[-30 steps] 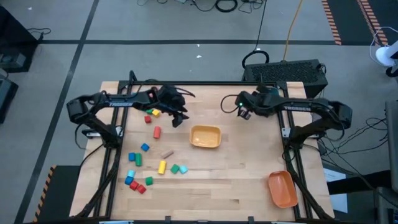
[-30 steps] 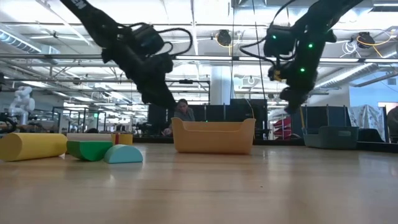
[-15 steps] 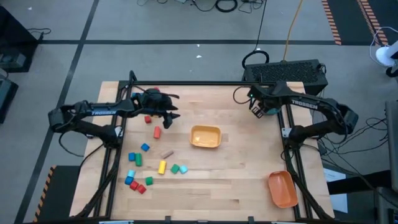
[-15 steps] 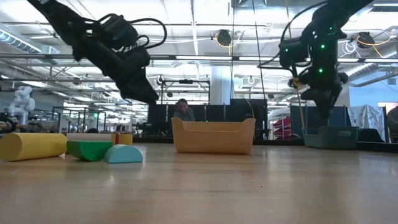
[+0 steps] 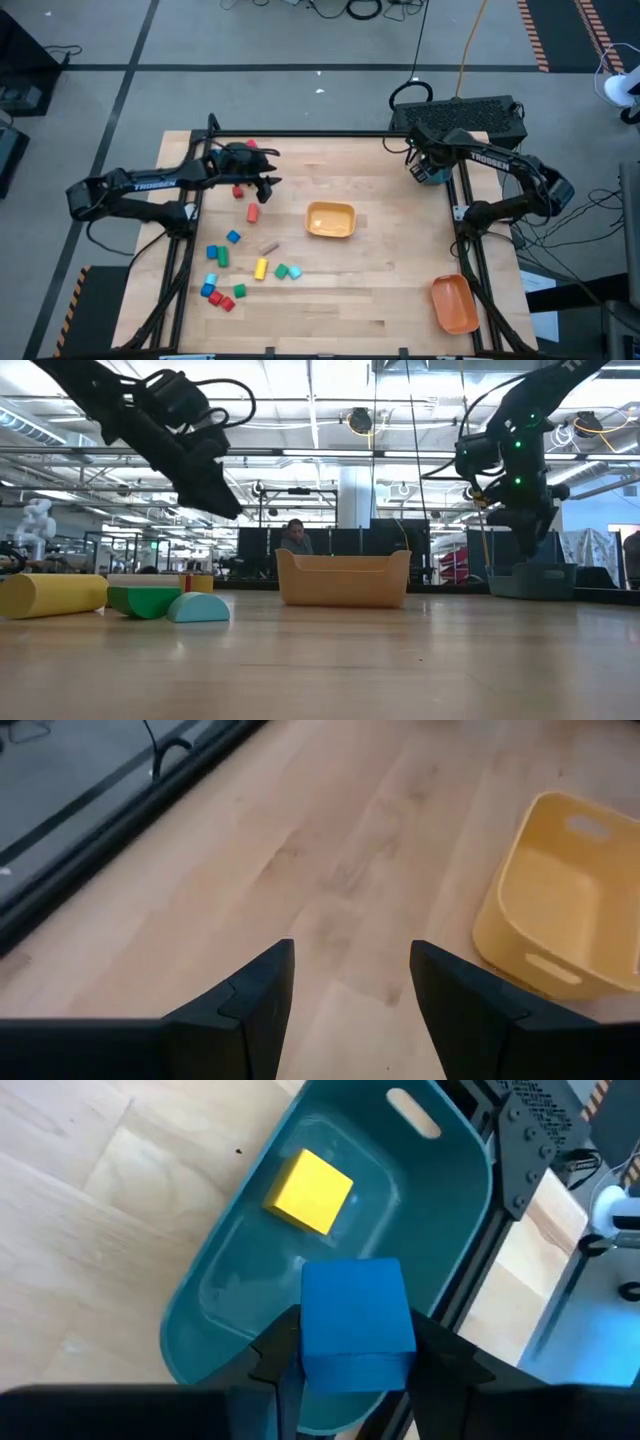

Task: Sort blocks by size
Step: Put the blue square block into the blue bin, then put the red square block into the blue bin

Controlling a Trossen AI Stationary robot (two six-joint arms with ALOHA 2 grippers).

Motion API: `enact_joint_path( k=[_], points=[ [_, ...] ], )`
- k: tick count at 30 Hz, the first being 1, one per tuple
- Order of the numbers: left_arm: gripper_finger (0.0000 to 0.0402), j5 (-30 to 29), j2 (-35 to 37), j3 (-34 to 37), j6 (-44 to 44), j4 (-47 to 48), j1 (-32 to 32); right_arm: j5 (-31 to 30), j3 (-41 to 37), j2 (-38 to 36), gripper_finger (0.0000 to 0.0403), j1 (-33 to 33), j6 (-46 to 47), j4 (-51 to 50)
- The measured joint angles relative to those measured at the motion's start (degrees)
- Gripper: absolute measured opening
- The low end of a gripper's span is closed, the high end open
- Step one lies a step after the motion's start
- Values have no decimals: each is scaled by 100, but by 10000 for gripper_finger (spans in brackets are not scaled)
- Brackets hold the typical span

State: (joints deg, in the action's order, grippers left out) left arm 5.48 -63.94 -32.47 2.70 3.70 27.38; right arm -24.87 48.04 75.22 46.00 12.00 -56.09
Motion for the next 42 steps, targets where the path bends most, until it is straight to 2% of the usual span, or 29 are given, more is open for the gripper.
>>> enact_joint_path(
  k=[5, 8, 20, 23, 28, 32, 36, 42],
  points=[
    [203, -1, 312, -2, 1, 142, 0, 438, -345, 2, 129, 56, -109, 436],
    [203, -17, 465, -2, 2, 227, -2, 432, -539, 2, 144, 55, -115, 647],
    [203, -59, 627, -2, 2, 359, -2, 396, -532, 2, 220, 55, -114, 1148],
    [203, -233, 627, -2, 0, 469, -2, 491, -532, 2, 225, 32, -254, 1217],
    [203, -424, 627, -2, 0, 504, 0, 1056, -528, 2, 222, -89, -414, 1470],
    [203, -441, 624, -2, 2, 501, -2, 1144, -346, 2, 217, -210, -436, 1526],
    [203, -907, 582, -2, 141, 484, -2, 1146, 18, 2, 215, -398, -386, 1538],
    [203, -2086, 334, -2, 142, 433, 1, 1147, 752, 1, 215, -908, -372, 1612]
  ],
)
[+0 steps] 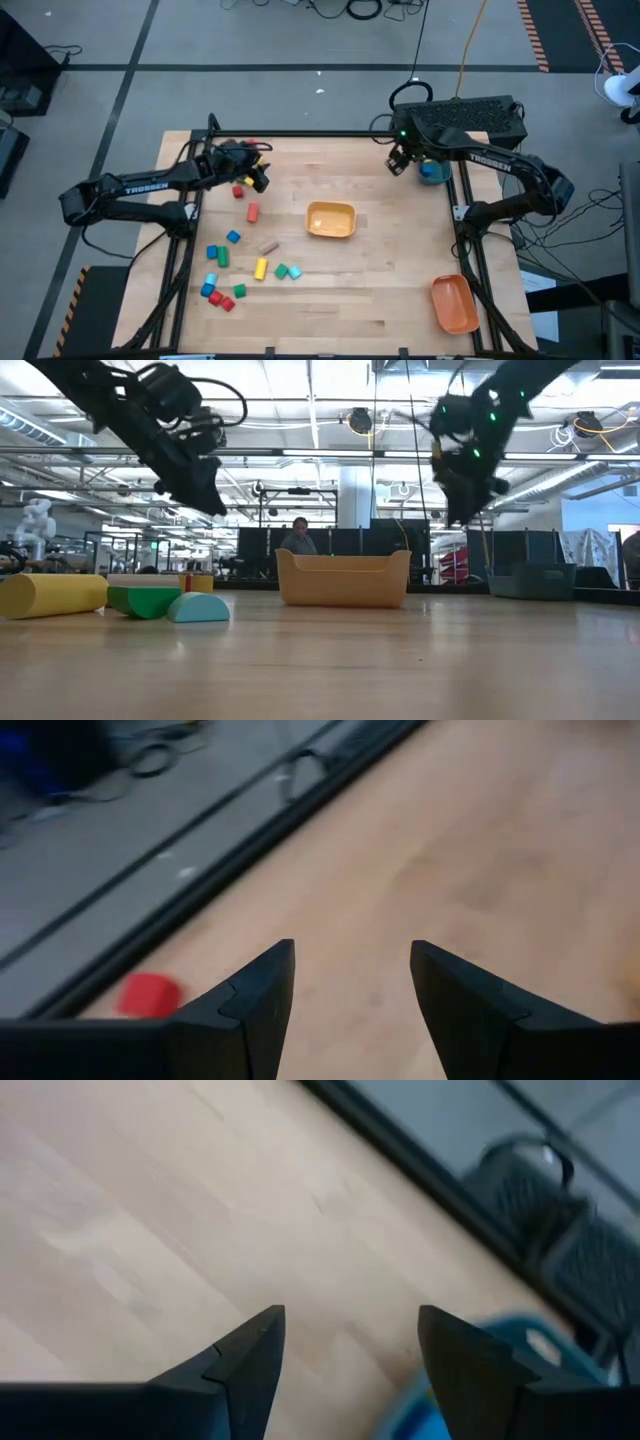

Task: Sort blocks by size
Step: Put the red square block into the blue bin

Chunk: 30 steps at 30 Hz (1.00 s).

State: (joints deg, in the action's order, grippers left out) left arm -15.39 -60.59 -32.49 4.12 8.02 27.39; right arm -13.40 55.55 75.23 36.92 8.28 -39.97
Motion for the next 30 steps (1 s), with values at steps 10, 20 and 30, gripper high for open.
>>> enact_joint_path(
  k=[10, 20, 30],
  points=[
    [203, -877, -1247, -184, -143, -563, 895, 9, 354, -1, 215, -997, -38, 891],
    [203, 566, -2643, -1156, -351, 94, 2425, 7, 354, -1, 215, -1308, -40, 895],
    [203, 617, -3363, -1614, -961, 542, 2692, 3, 354, -1, 215, -1304, -125, 890]
  ],
)
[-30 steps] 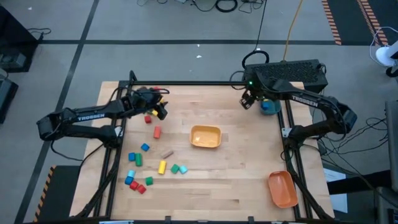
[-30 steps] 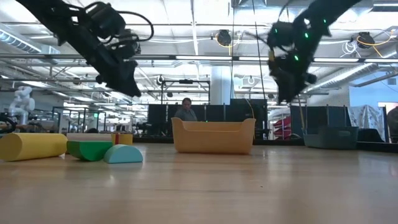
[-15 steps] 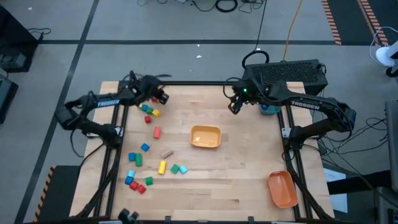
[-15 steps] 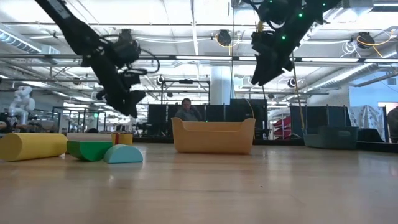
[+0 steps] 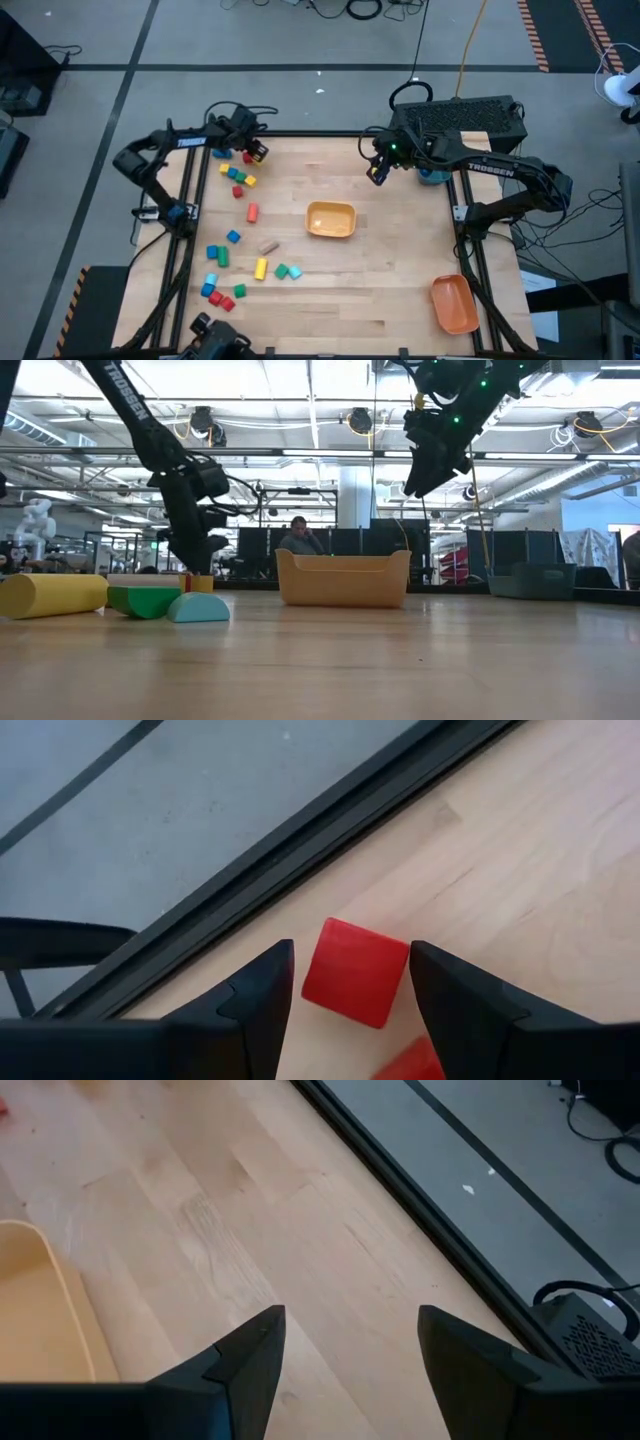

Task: Sort blocks by size
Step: Put the red square block into the blue bin

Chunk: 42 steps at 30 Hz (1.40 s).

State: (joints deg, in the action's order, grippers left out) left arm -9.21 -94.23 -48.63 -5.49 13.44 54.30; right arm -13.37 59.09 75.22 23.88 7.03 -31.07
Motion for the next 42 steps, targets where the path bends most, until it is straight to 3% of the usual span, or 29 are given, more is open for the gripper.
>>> enact_joint_path(
  k=[11, 18, 21, 29, 42],
  points=[
    [201, 278, -215, -12, -240, 109, 153, 0, 0, 0, 215, 0, -23, 0],
    [138, 292, -257, -12, -239, 99, 214, -2, 0, 0, 215, -94, -15, 7],
    [137, 348, -257, -12, -233, 97, 210, -2, 0, 0, 215, -186, 67, 54],
    [137, 1615, -94, -10, -9, 118, 47, 4, -384, 0, 215, -712, 81, 1159],
    [137, 1873, 606, -8, 636, -145, -1087, -1, -1096, 0, 215, -1138, -385, 2930]
  ],
)
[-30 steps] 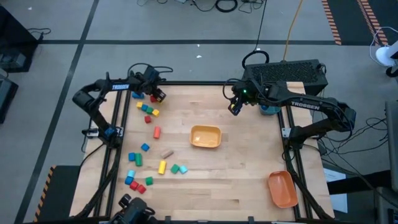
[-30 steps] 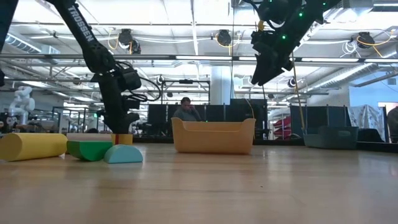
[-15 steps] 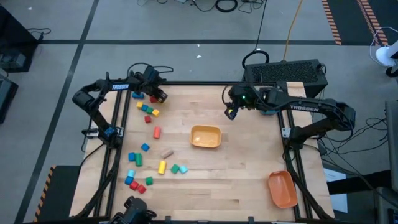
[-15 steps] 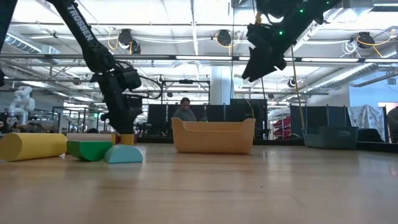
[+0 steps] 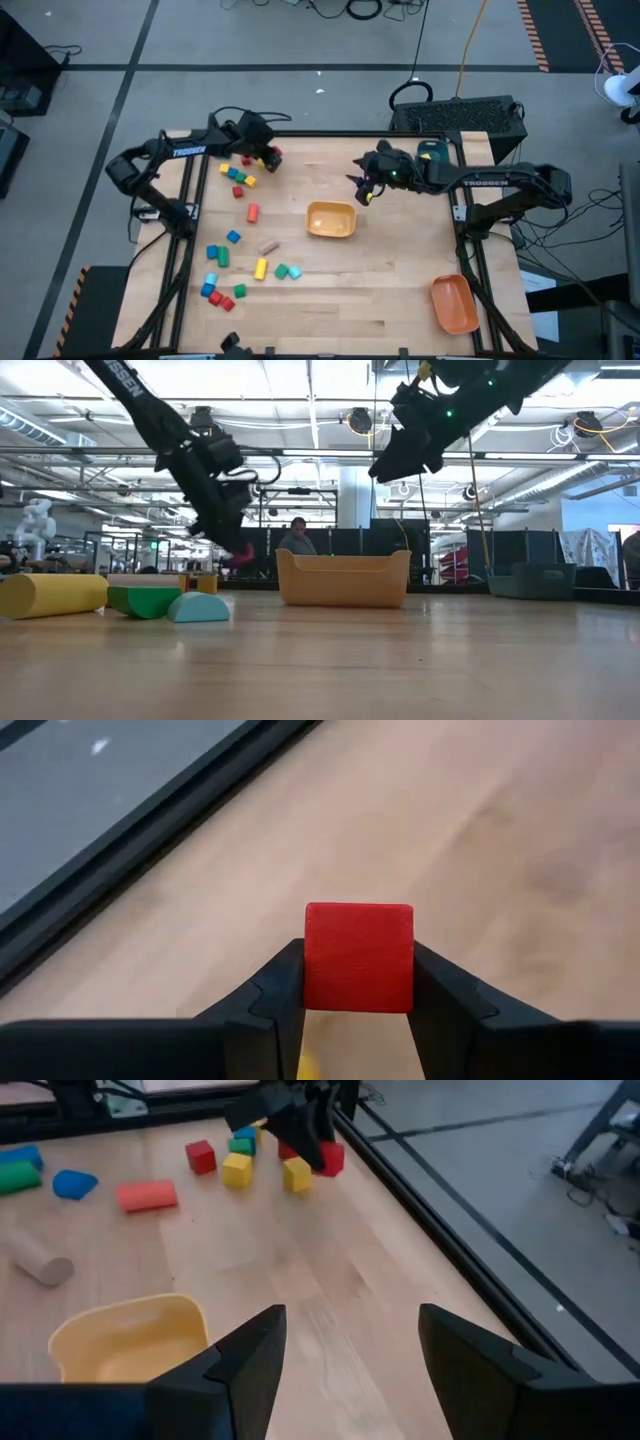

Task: Sort blocks by size
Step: Put the red square block into the blue bin

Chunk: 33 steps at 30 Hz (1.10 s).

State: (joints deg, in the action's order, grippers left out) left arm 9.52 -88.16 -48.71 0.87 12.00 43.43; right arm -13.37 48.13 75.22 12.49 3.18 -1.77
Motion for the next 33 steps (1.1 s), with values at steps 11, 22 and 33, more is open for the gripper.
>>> enact_joint_path(
  k=[11, 22, 33],
  points=[
    [137, 1370, 18, 0, 1232, -1418, -1045, 5, -697, 265, 215, -420, -1106, 2019],
    [137, 1510, 18, 0, 2133, -2813, -1987, -1313, -710, 1290, 215, -785, -2551, 3460],
    [137, 810, 16, 2, 2578, -3631, -2257, -1532, -705, 1353, 215, -1085, -2785, 4025]
  ],
)
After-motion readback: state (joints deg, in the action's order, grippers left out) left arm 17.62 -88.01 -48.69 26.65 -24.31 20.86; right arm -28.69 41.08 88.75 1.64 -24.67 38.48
